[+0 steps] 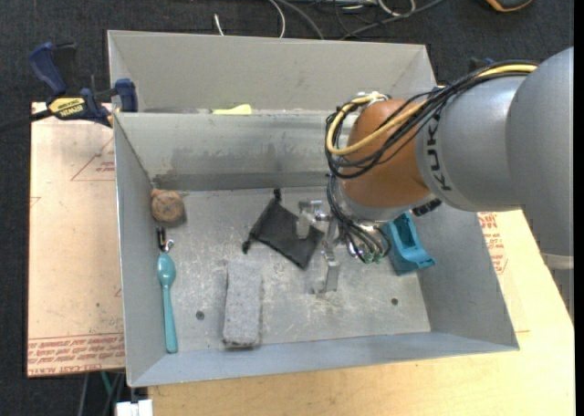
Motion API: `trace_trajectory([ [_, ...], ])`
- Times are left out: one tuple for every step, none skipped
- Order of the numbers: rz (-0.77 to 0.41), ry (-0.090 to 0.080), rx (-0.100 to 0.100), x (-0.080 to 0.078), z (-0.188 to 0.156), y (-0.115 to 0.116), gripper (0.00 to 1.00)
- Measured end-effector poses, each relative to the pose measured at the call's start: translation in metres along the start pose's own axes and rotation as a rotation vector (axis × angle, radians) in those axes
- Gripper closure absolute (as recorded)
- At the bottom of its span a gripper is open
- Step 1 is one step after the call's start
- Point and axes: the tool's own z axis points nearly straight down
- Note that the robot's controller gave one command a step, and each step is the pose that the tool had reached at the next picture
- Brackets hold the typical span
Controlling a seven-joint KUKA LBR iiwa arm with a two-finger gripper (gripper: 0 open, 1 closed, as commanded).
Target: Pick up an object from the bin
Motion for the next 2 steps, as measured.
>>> trace_trajectory([
  [-0.01,0.003,-0.004,-0.0212,-0.0014,0.0293,1.0],
  [-0.009,0.003,-0.004,-0.0212,-0.0014,0.0292,1.0],
])
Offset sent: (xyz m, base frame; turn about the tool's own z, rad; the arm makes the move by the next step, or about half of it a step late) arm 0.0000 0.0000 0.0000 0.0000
